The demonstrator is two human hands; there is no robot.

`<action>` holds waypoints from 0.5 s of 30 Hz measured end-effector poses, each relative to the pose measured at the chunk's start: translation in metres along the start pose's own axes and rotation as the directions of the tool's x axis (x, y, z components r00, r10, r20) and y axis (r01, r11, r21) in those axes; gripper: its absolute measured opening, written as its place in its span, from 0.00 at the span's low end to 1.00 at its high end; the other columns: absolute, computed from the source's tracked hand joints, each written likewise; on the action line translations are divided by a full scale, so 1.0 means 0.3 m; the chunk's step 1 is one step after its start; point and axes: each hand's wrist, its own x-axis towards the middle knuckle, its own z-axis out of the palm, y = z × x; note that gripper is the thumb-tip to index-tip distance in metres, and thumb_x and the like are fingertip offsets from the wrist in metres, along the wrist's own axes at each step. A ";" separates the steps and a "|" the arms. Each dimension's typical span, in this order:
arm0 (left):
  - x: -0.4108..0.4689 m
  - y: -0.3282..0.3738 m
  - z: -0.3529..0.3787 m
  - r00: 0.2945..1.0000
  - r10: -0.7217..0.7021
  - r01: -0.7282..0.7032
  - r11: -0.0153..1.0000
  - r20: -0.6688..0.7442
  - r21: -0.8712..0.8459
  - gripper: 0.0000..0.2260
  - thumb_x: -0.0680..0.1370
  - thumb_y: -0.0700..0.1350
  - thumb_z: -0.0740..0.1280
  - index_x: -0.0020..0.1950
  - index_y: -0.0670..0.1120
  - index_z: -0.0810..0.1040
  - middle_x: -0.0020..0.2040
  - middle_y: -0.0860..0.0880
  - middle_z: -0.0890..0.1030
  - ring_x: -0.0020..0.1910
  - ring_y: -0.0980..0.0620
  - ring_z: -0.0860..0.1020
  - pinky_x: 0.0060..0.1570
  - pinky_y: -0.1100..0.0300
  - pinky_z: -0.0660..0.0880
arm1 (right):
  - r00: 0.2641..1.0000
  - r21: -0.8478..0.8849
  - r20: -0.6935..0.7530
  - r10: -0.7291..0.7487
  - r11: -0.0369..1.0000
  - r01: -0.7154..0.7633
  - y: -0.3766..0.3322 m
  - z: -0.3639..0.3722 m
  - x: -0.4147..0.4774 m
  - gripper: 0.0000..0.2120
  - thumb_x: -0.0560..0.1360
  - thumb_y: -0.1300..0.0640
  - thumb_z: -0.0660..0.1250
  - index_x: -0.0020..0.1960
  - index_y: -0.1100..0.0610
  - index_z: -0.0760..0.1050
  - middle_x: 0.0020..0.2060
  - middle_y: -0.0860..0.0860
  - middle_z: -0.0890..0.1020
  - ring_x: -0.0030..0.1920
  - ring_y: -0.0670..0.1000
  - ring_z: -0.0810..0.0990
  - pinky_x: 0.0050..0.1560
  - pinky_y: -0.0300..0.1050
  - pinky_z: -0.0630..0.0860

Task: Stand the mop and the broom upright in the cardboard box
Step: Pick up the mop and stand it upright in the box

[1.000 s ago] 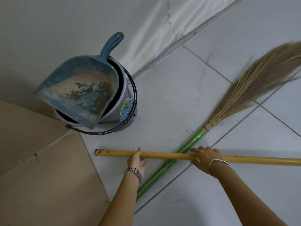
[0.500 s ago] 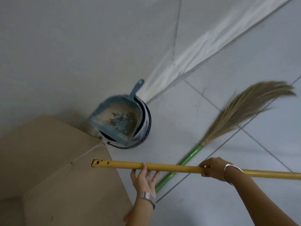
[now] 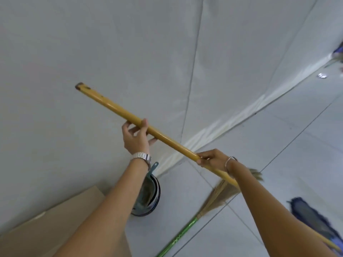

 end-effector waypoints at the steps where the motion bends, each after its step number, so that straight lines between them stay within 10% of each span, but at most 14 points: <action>1: -0.023 0.109 0.032 0.999 0.036 -0.036 0.999 0.035 0.007 0.18 0.71 0.42 0.73 0.58 0.48 0.72 0.51 0.45 0.80 0.46 0.44 0.82 0.34 0.44 0.82 | 0.999 0.030 -0.014 -0.030 0.999 0.030 -0.073 -0.044 -0.051 0.14 0.73 0.51 0.68 0.59 0.50 0.78 0.46 0.52 0.83 0.49 0.49 0.78 0.54 0.40 0.72; 15: -0.416 1.085 0.337 0.778 0.298 -0.338 0.941 0.553 -0.030 0.20 0.71 0.41 0.73 0.60 0.45 0.72 0.44 0.45 0.79 0.42 0.47 0.82 0.31 0.49 0.82 | 0.956 0.336 -0.163 -0.243 0.898 0.286 -0.628 -0.477 -0.641 0.11 0.64 0.58 0.77 0.46 0.51 0.83 0.39 0.50 0.87 0.46 0.52 0.85 0.49 0.50 0.81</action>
